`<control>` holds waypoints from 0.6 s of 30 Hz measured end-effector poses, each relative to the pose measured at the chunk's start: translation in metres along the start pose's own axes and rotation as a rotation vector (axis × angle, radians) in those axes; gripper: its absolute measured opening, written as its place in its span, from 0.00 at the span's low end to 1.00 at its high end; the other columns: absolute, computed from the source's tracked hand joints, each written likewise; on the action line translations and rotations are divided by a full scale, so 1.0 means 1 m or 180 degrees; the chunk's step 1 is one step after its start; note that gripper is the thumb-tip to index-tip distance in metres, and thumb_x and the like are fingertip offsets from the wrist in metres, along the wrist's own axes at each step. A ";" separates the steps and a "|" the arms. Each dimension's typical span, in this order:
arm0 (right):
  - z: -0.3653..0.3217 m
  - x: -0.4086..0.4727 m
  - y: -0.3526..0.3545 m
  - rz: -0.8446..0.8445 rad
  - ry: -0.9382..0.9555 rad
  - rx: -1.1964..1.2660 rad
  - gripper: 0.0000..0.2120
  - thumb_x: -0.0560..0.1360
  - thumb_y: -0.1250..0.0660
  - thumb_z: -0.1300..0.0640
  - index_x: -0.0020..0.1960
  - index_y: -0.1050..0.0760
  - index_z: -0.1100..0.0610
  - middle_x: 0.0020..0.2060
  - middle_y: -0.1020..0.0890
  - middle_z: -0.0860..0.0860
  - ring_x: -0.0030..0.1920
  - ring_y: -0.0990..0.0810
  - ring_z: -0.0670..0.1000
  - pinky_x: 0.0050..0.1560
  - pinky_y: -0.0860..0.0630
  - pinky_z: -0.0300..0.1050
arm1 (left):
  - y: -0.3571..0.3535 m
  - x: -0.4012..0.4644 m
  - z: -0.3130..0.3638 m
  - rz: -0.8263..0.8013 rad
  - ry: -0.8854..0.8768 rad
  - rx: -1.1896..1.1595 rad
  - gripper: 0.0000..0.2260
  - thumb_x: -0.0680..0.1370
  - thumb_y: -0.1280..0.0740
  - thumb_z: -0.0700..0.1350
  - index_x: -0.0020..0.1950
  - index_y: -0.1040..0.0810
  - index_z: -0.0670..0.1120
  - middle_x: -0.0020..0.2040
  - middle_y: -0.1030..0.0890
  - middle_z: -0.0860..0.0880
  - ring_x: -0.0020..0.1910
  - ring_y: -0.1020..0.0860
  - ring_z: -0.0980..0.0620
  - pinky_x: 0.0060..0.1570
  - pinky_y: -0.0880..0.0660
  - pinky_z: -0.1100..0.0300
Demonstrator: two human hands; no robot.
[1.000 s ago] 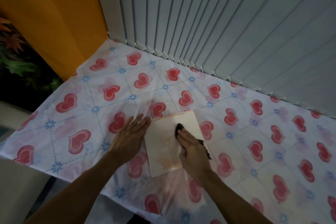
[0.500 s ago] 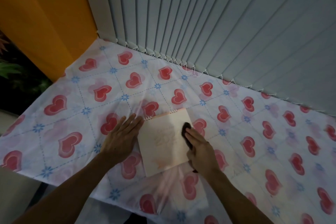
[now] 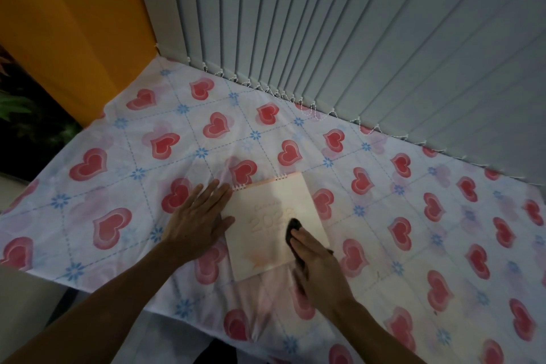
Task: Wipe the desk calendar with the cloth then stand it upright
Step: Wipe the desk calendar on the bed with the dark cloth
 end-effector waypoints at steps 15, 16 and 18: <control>-0.030 -0.003 -0.013 0.0271 0.0088 0.0236 0.30 0.66 0.31 0.75 0.67 0.27 0.61 0.69 0.29 0.53 0.69 0.30 0.53 0.70 0.39 0.46 | -0.007 0.002 -0.004 -0.0060 -0.0047 0.0162 0.29 0.81 0.52 0.60 0.76 0.41 0.44 0.76 0.37 0.45 0.77 0.46 0.47 0.75 0.52 0.48; -0.014 -0.001 -0.004 0.0376 -0.0132 0.0245 0.28 0.70 0.32 0.74 0.69 0.28 0.61 0.70 0.30 0.53 0.70 0.32 0.51 0.72 0.42 0.42 | -0.007 0.001 -0.004 -0.0055 -0.0040 0.0154 0.29 0.81 0.52 0.60 0.76 0.41 0.44 0.76 0.37 0.45 0.77 0.46 0.47 0.75 0.52 0.48; 0.012 0.002 0.011 0.0528 -0.0451 0.0289 0.24 0.75 0.35 0.72 0.70 0.30 0.61 0.71 0.30 0.54 0.70 0.33 0.50 0.72 0.43 0.41 | -0.006 0.001 -0.004 -0.0025 -0.0032 0.0131 0.29 0.81 0.52 0.60 0.76 0.40 0.44 0.76 0.37 0.45 0.77 0.45 0.47 0.75 0.52 0.48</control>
Point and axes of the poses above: each hand's wrist, its own x-axis towards the middle knuckle, its own y-axis out of the back of the hand, z = x × y, the point moved 7 cm from there along x, towards the middle knuckle
